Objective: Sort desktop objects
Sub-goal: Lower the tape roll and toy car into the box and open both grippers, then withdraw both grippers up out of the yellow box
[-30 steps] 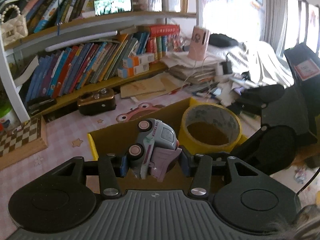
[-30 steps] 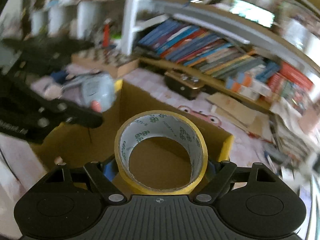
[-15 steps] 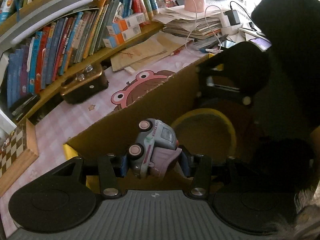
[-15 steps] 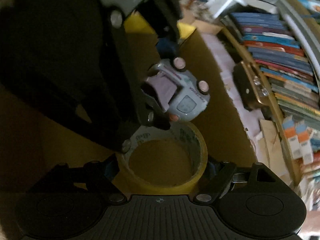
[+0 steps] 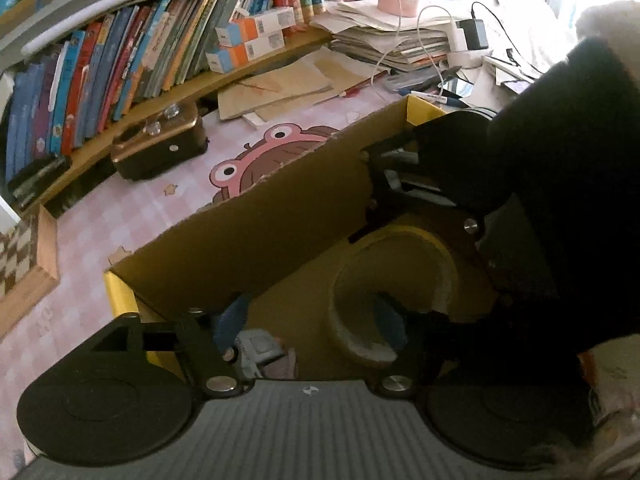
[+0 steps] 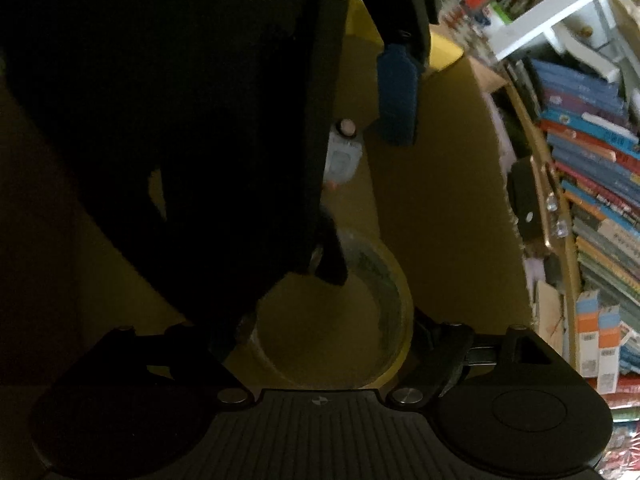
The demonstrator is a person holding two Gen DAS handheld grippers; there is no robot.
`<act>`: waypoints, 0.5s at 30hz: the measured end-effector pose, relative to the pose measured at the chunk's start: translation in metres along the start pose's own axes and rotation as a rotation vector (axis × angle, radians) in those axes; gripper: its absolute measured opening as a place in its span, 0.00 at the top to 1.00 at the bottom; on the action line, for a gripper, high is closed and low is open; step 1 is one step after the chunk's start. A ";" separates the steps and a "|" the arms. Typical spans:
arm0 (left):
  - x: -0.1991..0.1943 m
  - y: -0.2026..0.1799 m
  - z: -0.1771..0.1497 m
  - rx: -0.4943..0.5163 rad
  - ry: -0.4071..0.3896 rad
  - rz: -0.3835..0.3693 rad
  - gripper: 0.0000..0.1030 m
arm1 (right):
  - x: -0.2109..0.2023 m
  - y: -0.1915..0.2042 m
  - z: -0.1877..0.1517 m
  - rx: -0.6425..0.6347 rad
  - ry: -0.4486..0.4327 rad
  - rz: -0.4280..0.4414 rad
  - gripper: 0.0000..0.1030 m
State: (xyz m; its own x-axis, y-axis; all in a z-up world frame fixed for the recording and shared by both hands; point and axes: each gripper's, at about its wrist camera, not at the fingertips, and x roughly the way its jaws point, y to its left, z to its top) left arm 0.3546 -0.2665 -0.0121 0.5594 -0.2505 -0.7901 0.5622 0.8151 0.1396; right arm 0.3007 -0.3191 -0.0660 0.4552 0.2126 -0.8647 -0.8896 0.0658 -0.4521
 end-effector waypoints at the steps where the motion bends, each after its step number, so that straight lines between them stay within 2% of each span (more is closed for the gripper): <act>1: -0.001 -0.001 0.000 0.003 -0.005 0.010 0.23 | -0.002 0.001 0.000 0.001 -0.008 -0.018 0.10; 4: -0.006 -0.004 0.000 0.010 -0.040 0.069 0.13 | -0.012 -0.002 0.000 0.017 -0.037 -0.041 0.04; 7: -0.015 -0.008 -0.003 0.038 -0.091 0.108 0.06 | -0.028 -0.007 -0.001 0.057 -0.068 -0.059 0.04; 11: -0.036 -0.009 -0.006 0.027 -0.147 0.141 0.05 | -0.059 -0.007 -0.007 0.103 -0.138 -0.114 0.02; 15: -0.069 -0.007 -0.010 -0.045 -0.234 0.163 0.02 | -0.079 -0.008 -0.013 0.216 -0.181 -0.176 0.02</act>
State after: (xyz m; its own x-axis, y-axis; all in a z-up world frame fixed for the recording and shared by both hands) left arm 0.3060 -0.2492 0.0355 0.7682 -0.2237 -0.5998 0.4290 0.8754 0.2230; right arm 0.2728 -0.3492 0.0033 0.6056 0.3485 -0.7154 -0.7944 0.3180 -0.5176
